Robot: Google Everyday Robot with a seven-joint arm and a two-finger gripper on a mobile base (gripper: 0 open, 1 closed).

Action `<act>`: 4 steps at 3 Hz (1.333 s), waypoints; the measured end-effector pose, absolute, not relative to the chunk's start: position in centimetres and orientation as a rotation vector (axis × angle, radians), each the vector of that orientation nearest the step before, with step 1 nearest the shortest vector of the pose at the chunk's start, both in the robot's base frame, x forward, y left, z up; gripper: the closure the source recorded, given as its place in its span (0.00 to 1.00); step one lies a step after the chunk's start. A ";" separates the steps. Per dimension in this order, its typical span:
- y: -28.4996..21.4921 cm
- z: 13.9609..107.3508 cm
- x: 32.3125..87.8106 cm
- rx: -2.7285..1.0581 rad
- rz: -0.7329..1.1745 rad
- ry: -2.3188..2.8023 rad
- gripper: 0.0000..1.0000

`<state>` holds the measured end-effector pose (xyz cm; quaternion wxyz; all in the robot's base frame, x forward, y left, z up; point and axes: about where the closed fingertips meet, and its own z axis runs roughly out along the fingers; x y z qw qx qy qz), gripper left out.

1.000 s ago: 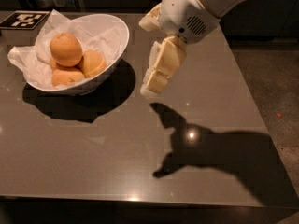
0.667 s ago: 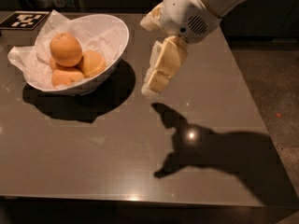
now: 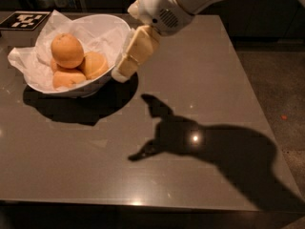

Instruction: Pick orange from white bowl

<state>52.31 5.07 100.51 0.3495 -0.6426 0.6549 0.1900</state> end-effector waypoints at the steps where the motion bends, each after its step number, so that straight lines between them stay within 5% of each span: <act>1: 7.4 100.9 54.8 -1.617 0.492 1.734 0.00; 4: 12.6 100.5 55.8 -1.682 0.498 1.662 0.00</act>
Offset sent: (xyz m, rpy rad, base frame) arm 0.0209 0.0193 0.0036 0.0094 0.0111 -0.0387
